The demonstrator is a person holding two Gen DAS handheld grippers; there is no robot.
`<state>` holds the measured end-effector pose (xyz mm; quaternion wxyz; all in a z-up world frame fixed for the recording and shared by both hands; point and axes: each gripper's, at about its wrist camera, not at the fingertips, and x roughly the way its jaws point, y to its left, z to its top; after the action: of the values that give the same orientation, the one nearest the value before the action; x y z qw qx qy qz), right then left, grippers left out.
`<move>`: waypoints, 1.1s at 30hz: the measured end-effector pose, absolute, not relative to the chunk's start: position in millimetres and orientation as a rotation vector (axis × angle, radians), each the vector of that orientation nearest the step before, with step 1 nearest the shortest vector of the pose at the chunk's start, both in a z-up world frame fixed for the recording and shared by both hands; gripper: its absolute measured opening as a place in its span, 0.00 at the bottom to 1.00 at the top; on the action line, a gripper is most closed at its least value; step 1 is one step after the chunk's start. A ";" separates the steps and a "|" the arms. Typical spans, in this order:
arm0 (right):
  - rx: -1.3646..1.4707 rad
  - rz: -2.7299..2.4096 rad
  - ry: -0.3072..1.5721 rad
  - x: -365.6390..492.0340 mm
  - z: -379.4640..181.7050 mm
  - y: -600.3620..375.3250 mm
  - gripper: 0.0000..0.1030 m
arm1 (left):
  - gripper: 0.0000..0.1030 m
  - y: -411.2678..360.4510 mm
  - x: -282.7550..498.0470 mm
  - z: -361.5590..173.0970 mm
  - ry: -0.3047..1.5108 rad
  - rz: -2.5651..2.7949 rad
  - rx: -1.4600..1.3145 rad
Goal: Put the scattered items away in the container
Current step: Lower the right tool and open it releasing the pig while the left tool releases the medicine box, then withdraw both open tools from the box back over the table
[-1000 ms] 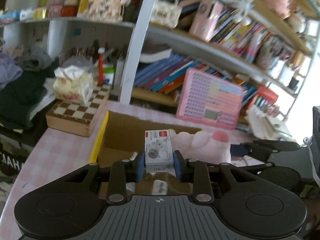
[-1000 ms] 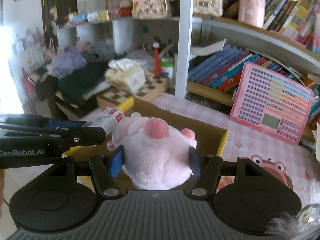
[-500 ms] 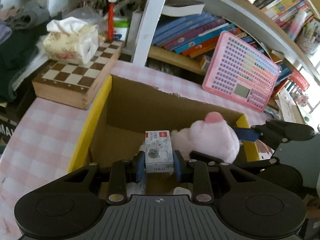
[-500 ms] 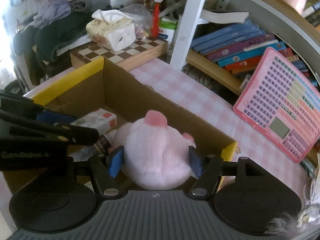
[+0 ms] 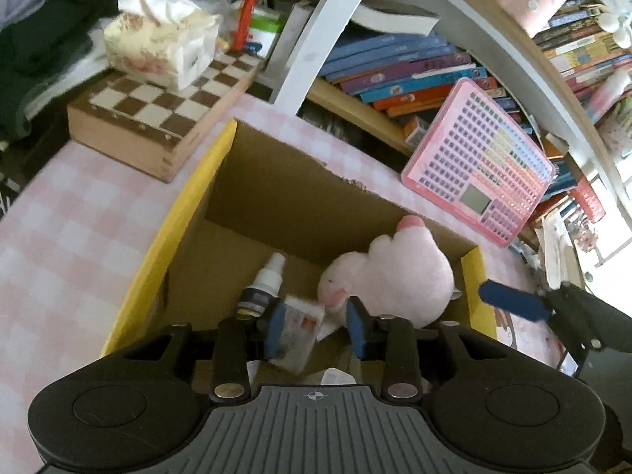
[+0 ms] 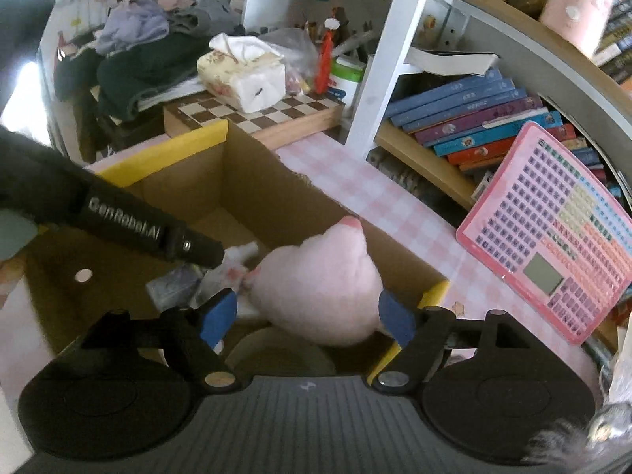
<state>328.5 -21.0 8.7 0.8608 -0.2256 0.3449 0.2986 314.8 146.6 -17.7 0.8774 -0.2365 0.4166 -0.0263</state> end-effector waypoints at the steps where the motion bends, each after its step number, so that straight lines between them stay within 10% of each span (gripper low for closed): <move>1: -0.461 0.624 0.721 324.9 11.2 -23.5 0.76 | 0.37 146.0 311.5 -13.3 0.858 -0.060 -0.483; 24: -0.270 0.593 0.652 217.6 50.9 -43.1 0.76 | 0.85 114.4 178.6 49.8 0.633 -0.087 -0.156; 33: -0.207 0.537 0.685 189.7 38.5 -55.8 0.77 | 0.87 117.6 145.1 36.8 0.656 -0.048 -0.149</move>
<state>189.7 -55.8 38.5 0.9017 -0.1001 0.3310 0.2597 145.1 117.6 36.8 0.9436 -0.0733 0.3220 -0.0235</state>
